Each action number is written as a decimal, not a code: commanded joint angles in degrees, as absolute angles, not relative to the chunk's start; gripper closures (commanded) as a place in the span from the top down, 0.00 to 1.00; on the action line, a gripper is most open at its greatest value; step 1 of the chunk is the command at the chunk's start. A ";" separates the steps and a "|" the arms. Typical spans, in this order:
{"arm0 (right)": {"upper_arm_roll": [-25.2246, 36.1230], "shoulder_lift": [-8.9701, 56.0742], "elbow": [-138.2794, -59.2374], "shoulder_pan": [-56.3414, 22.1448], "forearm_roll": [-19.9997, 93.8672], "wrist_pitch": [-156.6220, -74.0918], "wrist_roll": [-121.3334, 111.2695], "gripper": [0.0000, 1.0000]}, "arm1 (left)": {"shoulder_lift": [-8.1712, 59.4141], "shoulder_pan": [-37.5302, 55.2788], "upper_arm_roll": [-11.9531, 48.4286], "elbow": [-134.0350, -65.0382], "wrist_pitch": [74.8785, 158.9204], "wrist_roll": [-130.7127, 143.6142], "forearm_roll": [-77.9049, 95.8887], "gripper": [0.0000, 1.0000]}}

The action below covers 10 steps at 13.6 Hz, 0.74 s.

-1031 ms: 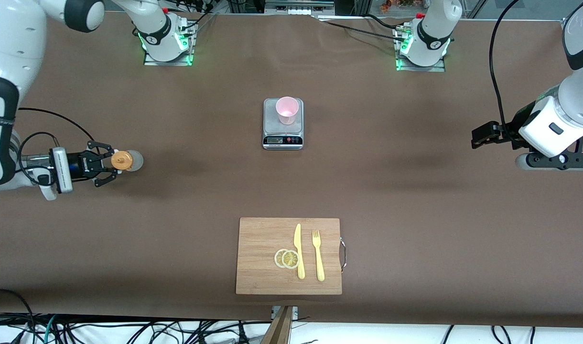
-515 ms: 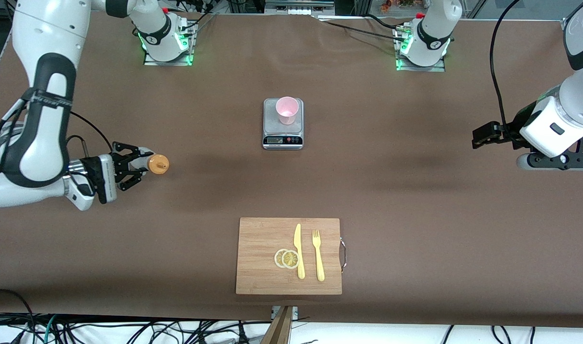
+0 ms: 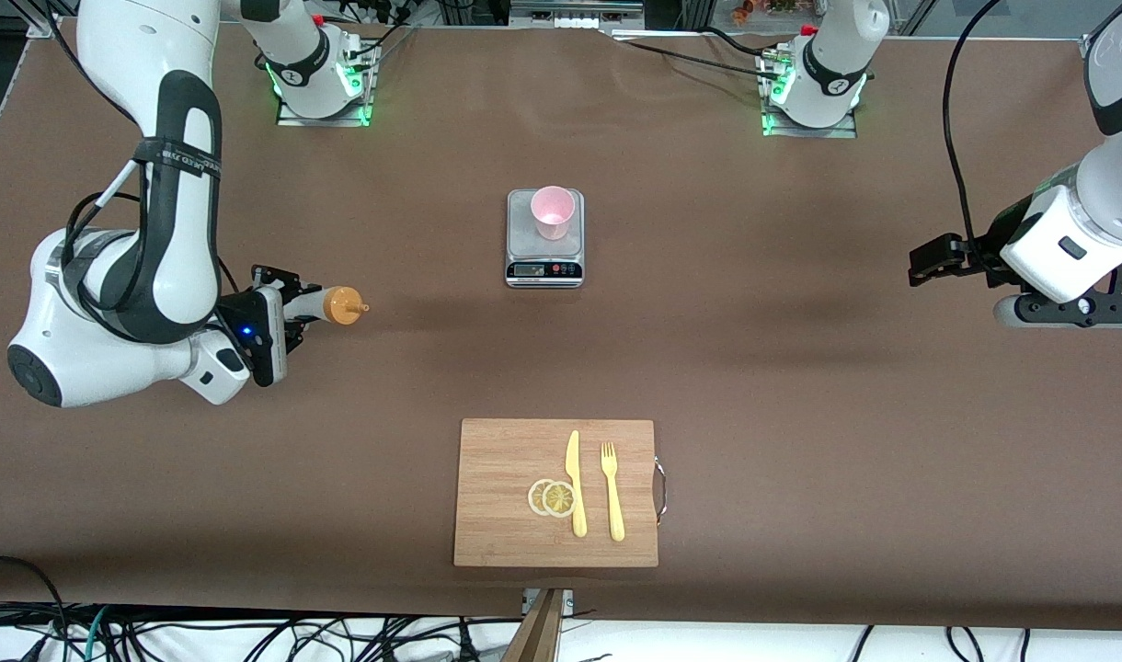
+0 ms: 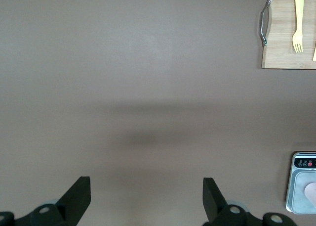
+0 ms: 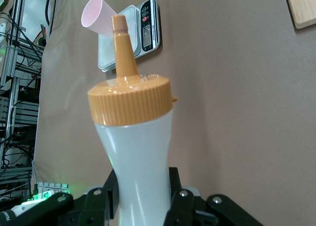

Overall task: Add sauce to pink cup with both arms
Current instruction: 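Lift the white bottle with the right gripper and tilt it toward the cup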

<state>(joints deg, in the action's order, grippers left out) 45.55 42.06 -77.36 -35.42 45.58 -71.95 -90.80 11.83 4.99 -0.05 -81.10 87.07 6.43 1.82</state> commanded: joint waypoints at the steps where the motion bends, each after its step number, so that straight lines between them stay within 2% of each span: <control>1: 45.79 39.56 -77.43 -36.29 44.91 -70.75 -91.14 0.00 | 12.13 4.66 0.00 -79.98 86.04 5.19 2.55 1.00; 4: 45.44 37.54 -77.61 -39.01 43.78 -71.19 -90.27 0.00 | 12.30 4.66 0.00 -79.98 86.04 5.19 2.55 1.00; 6: 42.99 35.52 -77.87 -41.29 38.44 -72.59 -90.09 0.00 | 12.30 4.57 0.00 -79.98 86.04 5.19 2.72 1.00; 10: 31.06 30.06 -81.04 -42.53 25.16 -77.87 -81.25 0.00 | 12.30 4.57 0.00 -79.98 86.04 5.19 2.72 1.00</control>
